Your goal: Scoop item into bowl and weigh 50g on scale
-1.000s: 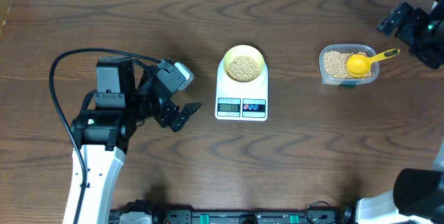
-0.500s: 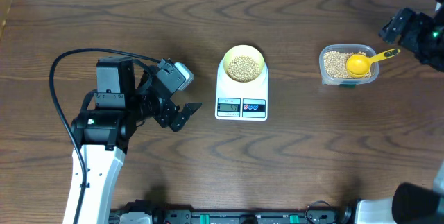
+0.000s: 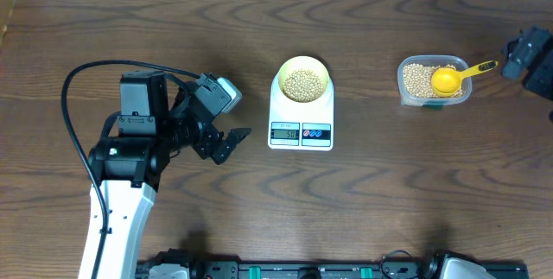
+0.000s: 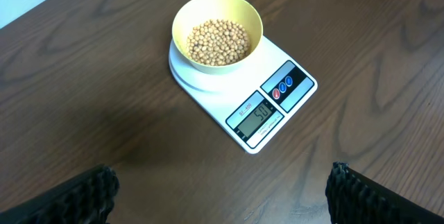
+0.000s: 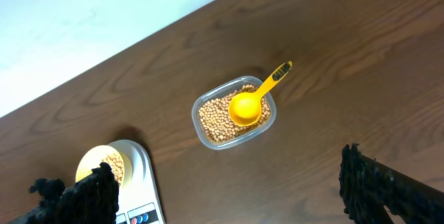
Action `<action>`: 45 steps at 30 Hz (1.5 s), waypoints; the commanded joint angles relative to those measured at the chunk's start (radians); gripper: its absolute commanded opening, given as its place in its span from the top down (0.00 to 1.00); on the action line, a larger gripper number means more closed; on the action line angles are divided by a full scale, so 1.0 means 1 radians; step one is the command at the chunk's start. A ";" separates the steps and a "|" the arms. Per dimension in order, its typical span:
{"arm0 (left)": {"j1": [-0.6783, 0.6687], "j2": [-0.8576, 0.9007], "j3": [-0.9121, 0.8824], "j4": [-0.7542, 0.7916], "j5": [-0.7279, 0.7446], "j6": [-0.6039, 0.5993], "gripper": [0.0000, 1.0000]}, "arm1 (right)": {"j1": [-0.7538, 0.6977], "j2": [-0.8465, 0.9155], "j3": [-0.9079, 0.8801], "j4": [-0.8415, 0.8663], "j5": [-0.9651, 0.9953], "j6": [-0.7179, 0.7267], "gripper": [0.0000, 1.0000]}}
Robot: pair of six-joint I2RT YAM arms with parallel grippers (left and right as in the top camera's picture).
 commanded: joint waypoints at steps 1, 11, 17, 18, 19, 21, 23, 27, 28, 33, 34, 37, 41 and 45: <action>0.003 0.004 -0.002 0.000 0.013 0.006 0.03 | 0.003 -0.036 0.014 -0.002 0.007 -0.013 0.01; 0.003 0.004 -0.002 0.000 0.013 0.006 0.02 | 0.004 -0.077 0.014 0.080 0.014 -0.209 0.01; 0.003 0.004 -0.002 0.000 0.013 0.006 0.02 | 0.085 -0.138 -0.081 0.092 0.003 -0.335 0.01; 0.003 0.004 -0.002 0.000 0.013 0.006 0.02 | 0.105 -0.163 -0.121 0.120 0.012 -0.349 0.01; 0.003 0.004 -0.002 0.000 0.013 0.006 0.03 | 0.121 -0.192 -0.163 0.152 0.023 -0.356 0.01; 0.003 0.004 -0.002 0.000 0.013 0.006 0.03 | 0.142 -0.265 -0.277 0.246 0.038 -0.370 0.01; 0.003 0.004 -0.002 0.000 0.013 0.006 0.02 | 0.149 -0.361 -0.426 0.366 0.037 -0.380 0.01; 0.003 0.004 -0.002 0.000 0.013 0.006 0.02 | 0.149 -0.514 -0.667 0.569 0.015 -0.381 0.01; 0.003 0.004 -0.002 0.000 0.013 0.006 0.02 | 0.149 -0.555 -0.737 0.636 0.015 -0.381 0.01; 0.003 0.004 -0.002 0.000 0.013 0.006 0.02 | 0.165 -0.716 -1.025 0.876 0.014 -0.420 0.01; 0.003 0.004 -0.002 0.000 0.013 0.006 0.02 | 0.175 -0.745 -1.071 0.908 0.015 -0.430 0.01; 0.003 0.004 -0.002 0.000 0.013 0.006 0.03 | 0.209 -0.836 -1.207 0.994 0.015 -0.484 0.01; 0.003 0.004 -0.002 0.000 0.013 0.006 0.02 | 0.253 -0.951 -1.354 1.072 0.015 -0.561 0.01; 0.003 0.004 -0.002 0.000 0.013 0.006 0.03 | 0.275 -1.059 -1.481 1.138 0.015 -0.563 0.01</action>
